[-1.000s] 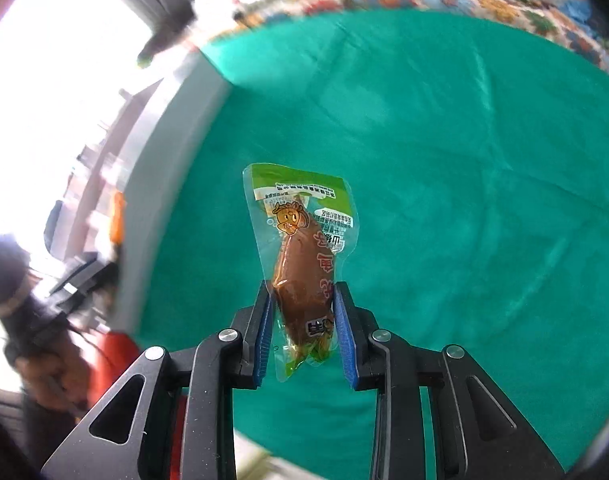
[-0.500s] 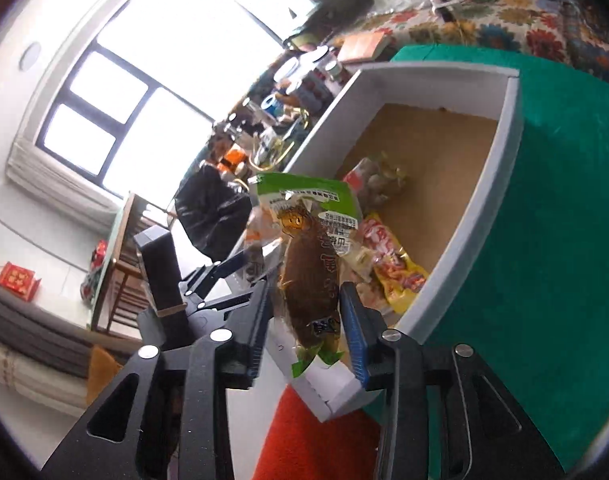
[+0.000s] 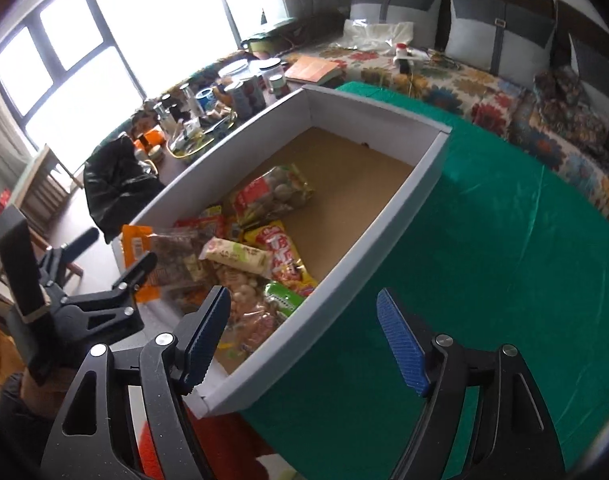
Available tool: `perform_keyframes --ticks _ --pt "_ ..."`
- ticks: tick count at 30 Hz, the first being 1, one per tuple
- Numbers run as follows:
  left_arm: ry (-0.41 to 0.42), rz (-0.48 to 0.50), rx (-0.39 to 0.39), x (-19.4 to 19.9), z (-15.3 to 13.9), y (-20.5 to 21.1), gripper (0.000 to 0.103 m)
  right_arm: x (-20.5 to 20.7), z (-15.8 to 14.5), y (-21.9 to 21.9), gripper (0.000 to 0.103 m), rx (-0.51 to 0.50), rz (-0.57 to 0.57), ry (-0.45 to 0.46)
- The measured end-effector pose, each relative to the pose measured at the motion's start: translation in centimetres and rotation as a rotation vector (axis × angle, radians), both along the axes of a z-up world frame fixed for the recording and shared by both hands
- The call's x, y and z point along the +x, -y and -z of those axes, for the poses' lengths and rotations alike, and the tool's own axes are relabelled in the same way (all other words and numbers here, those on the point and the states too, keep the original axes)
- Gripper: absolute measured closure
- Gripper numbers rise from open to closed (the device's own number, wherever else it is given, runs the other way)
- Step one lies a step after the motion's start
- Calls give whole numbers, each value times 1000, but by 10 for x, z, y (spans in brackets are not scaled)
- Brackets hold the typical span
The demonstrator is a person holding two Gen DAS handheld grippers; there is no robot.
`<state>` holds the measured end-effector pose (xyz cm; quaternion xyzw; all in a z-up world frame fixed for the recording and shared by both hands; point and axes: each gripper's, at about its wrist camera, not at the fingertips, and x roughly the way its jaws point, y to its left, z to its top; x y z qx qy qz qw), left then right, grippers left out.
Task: Organize snacks
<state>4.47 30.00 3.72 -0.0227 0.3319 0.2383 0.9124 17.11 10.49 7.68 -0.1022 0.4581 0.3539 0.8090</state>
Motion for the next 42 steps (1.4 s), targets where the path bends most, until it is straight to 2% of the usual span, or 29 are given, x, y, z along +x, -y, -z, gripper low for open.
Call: perform_keyframes --ticks 5,11,18,25,30,32,37,42 --pt "-22 -28 27 -2 -12 14 0 -13 -5 -5 21 -3 -8 77" --pt "-42 -1 -27 -8 -18 20 0 -24 -3 -13 21 6 -43 98" --pt "-104 -39 -55 -11 -7 8 0 -41 -10 -20 21 -35 -98 241" --pt "-95 -53 -124 -18 -8 -3 0 -40 -10 -24 21 -24 -97 225" --pt "-46 -109 -74 -27 -23 -8 0 -37 -4 -27 21 -30 -84 192" --pt "-14 -89 -84 -29 -30 -13 0 -35 -3 -27 21 -19 -78 171" --pt "7 -52 -127 -30 -43 -22 0 -33 -6 -30 21 -6 -71 152" --pt "-45 -38 -154 -28 -36 -20 0 -30 -4 -36 21 -6 -65 133"
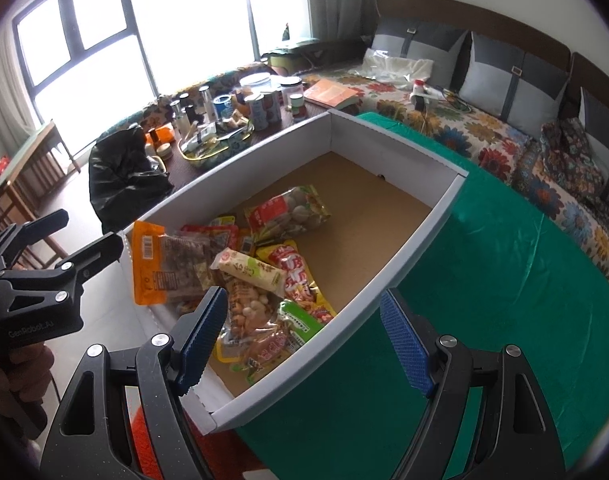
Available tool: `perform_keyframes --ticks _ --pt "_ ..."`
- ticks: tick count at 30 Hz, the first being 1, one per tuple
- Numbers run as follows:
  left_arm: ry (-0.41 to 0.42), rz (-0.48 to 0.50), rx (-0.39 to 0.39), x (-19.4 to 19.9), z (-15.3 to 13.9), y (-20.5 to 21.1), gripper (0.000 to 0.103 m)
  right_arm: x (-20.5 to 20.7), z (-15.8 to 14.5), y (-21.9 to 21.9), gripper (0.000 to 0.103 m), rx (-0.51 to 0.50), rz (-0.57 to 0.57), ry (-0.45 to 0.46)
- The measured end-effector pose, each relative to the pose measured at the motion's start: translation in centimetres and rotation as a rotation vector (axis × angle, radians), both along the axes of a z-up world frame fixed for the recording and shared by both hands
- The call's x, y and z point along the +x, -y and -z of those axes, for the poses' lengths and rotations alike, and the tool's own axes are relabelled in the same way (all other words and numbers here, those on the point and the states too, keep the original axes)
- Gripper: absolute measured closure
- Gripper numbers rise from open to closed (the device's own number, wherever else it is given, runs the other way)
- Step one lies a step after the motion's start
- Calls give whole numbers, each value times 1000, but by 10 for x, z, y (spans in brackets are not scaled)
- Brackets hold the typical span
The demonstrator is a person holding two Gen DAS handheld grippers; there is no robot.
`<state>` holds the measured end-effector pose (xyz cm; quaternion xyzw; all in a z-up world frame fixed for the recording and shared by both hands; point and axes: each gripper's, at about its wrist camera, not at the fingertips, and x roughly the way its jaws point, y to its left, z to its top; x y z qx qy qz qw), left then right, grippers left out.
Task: Organize snacks
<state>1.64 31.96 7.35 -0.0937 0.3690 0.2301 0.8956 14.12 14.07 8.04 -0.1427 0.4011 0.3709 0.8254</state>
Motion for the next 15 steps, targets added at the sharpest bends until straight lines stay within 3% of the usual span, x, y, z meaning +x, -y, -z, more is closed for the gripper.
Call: perform_keyframes --ticks 7,15 --pt "-13 -20 -75 -1 15 -4 0 -2 7 -7 21 -19 -11 -8" --pt "-19 -35 -55 0 20 -5 0 1 13 -14 21 -25 0 -35"
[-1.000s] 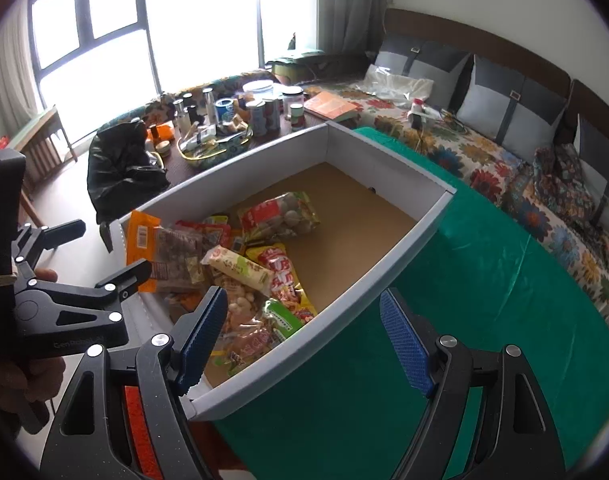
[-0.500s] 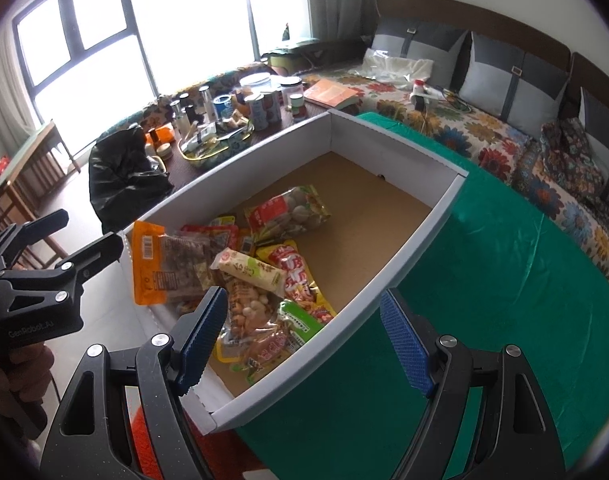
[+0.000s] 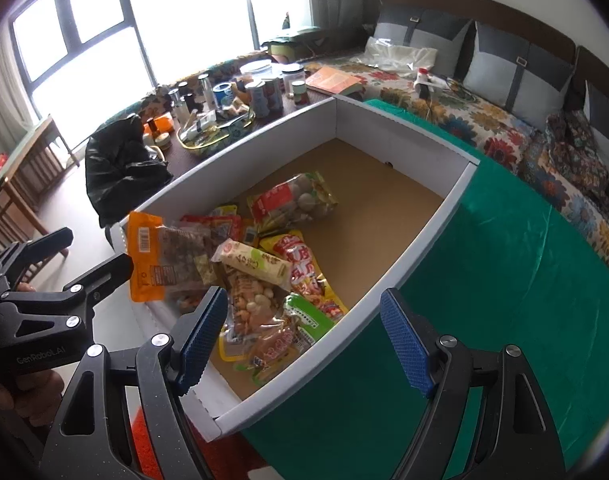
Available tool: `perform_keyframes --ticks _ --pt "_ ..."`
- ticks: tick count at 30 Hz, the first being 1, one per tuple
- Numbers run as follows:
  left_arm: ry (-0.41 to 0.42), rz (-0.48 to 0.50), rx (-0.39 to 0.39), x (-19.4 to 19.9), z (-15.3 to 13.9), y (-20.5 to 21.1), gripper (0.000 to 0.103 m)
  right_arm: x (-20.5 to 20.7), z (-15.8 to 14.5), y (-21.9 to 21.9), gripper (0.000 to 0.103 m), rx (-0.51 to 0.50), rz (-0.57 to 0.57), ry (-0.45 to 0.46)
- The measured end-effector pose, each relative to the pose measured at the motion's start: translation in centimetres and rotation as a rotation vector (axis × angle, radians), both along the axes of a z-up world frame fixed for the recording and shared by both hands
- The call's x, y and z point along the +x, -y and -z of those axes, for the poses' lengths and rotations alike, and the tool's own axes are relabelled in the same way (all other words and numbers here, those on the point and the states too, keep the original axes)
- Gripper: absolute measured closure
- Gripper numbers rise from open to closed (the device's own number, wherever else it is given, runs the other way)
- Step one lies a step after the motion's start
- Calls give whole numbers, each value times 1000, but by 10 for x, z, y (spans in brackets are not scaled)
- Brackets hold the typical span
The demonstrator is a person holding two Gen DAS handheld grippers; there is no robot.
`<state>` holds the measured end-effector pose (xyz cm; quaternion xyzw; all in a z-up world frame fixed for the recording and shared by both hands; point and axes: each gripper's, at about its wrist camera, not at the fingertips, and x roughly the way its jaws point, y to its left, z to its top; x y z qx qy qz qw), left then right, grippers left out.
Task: Organize snacks
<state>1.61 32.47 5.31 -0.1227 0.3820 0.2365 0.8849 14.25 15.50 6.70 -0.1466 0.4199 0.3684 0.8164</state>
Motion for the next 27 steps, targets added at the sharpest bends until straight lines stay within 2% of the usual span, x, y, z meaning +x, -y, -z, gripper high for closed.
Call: perform_keyframes --ticks 4,27 --pt "-1 1 -24 0 2 -5 0 0 0 -6 21 1 -6 -10" --pt "-16 -12 -6 7 10 -13 0 0 8 -22 21 -24 -23 -25"
